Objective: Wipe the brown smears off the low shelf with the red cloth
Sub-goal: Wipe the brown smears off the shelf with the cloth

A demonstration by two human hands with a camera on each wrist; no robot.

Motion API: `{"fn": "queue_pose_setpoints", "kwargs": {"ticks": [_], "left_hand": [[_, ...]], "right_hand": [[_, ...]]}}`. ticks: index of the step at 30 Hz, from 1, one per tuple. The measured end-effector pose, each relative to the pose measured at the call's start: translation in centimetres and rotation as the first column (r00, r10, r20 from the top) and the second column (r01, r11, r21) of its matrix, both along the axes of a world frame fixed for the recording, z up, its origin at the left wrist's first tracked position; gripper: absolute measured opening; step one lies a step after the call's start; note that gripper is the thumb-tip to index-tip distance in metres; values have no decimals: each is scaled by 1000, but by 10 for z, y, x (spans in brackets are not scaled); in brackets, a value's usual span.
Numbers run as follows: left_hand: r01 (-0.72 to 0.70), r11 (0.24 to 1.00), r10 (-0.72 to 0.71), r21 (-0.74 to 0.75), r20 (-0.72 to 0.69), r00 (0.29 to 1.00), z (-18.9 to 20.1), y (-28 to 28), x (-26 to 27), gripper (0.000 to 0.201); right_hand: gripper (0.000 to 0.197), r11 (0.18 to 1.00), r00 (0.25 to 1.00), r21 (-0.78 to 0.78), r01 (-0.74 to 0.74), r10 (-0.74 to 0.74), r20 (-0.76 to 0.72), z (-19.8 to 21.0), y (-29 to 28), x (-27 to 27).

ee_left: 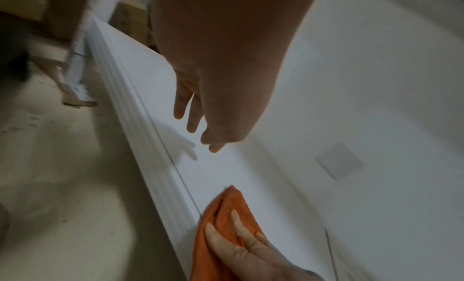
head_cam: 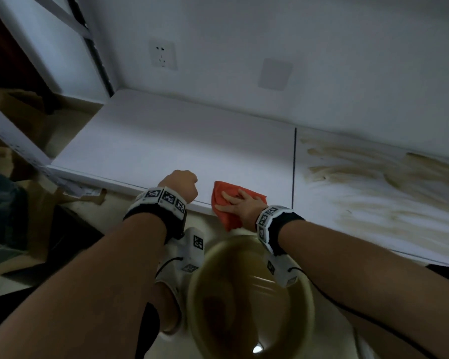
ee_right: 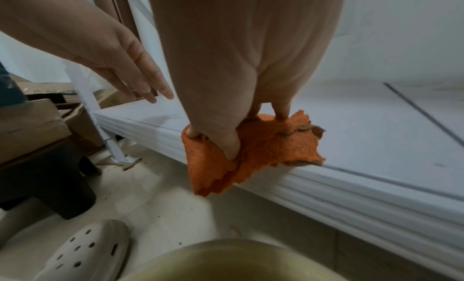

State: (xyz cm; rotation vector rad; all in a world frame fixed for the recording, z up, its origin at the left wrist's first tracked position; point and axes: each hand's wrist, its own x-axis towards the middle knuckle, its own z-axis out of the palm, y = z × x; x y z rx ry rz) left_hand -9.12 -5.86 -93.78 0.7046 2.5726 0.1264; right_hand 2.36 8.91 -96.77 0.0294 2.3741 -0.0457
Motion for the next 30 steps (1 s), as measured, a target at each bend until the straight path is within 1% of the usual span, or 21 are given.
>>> {"fn": "queue_pose_setpoints", "kwargs": {"ticks": [3, 6, 10, 13, 17, 20, 23, 25, 27, 30], "left_hand": [[85, 996, -84, 11, -30, 996, 1, 30, 18, 48], [172, 985, -172, 11, -32, 985, 2, 57, 34, 50], [209, 978, -209, 23, -22, 978, 1, 92, 56, 52], [262, 965, -262, 26, -5, 965, -3, 114, 77, 50], [360, 933, -359, -12, 15, 933, -14, 140, 107, 48], [415, 909, -416, -28, -7, 909, -17, 161, 129, 44], [437, 899, -437, -15, 3, 899, -14, 177, 142, 37], [483, 874, -483, -48, 18, 875, -13, 184, 149, 34], [537, 832, -539, -140, 23, 842, -12, 190, 155, 33], [558, 795, -571, -237, 19, 821, -12, 197, 160, 33]], "right_hand": [[83, 998, 999, -27, 50, -50, 4, 4, 22, 26], [83, 996, 997, -53, 76, -76, 3, 7, 45, 50], [80, 992, 993, -71, 102, -106, -51, 9, 76, 84], [80, 988, 986, -74, 133, -140, -88, 6, 97, 109], [79, 977, 967, -68, 201, -209, -145, 5, 120, 136], [82, 967, 951, -58, 246, -253, -180, 5, 132, 152], [79, 970, 952, -73, 233, -242, -187, 7, 137, 158], [77, 971, 958, -88, 221, -233, -167, 8, 139, 158], [75, 975, 965, -101, 198, -212, -156, 10, 141, 157], [75, 979, 972, -110, 170, -185, -148, 8, 146, 157]]}}
